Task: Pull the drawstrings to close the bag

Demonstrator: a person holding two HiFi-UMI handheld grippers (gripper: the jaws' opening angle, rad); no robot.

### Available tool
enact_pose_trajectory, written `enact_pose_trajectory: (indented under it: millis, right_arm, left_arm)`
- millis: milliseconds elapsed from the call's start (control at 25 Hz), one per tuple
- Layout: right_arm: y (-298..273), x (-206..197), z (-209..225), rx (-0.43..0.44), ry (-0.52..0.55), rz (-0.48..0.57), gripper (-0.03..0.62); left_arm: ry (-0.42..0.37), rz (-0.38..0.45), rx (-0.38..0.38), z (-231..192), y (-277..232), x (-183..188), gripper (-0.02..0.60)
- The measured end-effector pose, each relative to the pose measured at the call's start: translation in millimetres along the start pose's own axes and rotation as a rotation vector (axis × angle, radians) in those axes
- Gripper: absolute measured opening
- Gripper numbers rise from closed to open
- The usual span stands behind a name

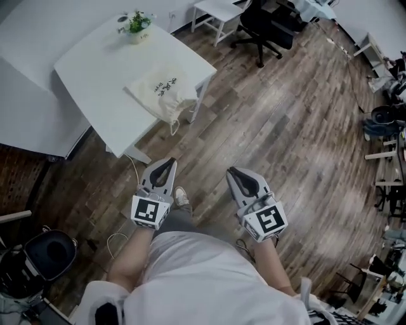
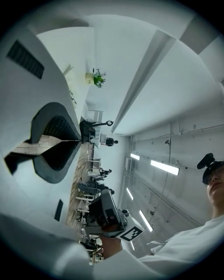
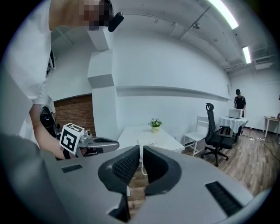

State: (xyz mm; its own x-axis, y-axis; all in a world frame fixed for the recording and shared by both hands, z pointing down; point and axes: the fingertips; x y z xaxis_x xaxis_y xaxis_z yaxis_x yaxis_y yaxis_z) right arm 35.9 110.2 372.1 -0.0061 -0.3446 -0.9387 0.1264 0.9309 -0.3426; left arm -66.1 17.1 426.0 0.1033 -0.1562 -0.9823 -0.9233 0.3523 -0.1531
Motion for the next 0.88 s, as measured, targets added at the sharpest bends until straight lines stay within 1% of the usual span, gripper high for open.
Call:
enact_pose_trajectory:
  millis: [240, 440, 520, 680, 800, 880]
  right_arm:
    - [-41.7, 10.3, 17.8, 0.017, 0.0, -0.02, 0.048]
    - [-76.5, 16.5, 41.5, 0.027, 0.079, -0.048, 0.048]
    - [-92.6, 15.2, 52.4, 0.051, 0.113, -0.07, 0.048]
    - [-125.8, 15.7, 78.0, 0.128, 0.147, -0.084, 0.048]
    - [-149.9, 9.4, 106.6, 0.185, 0.21, -0.119, 0.048]
    - [-174.9, -0.8, 130.5, 0.196, 0.253, -0.15, 0.048]
  left_arm:
    - [0.009, -0.035, 0.005, -29.5, -29.5, -6.2, 0.018]
    - [0.029, -0.061, 0.04, -43.3, -44.1, -16.1, 0.018]
    - [0.028, -0.068, 0.068, -49.5, -50.9, -19.8, 0.018]
    - [0.026, -0.058, 0.166, -63.6, -67.0, -16.0, 0.018]
    - [0.036, -0.087, 0.223, -64.6, -91.3, -21.9, 0.018]
    - [0.024, -0.108, 0.242, -71.1, -115.9, -30.2, 0.018]
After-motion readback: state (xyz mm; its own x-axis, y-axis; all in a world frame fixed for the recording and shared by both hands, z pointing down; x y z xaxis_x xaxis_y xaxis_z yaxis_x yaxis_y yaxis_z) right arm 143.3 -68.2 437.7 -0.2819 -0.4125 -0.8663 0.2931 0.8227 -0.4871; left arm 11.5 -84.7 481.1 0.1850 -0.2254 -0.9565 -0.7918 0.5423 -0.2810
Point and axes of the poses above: the fingertips, and each gripper's own axes: y backward along the fingers, z to its right, x out of its top, and after that the axes turned 3 degrees about -x, right-handed
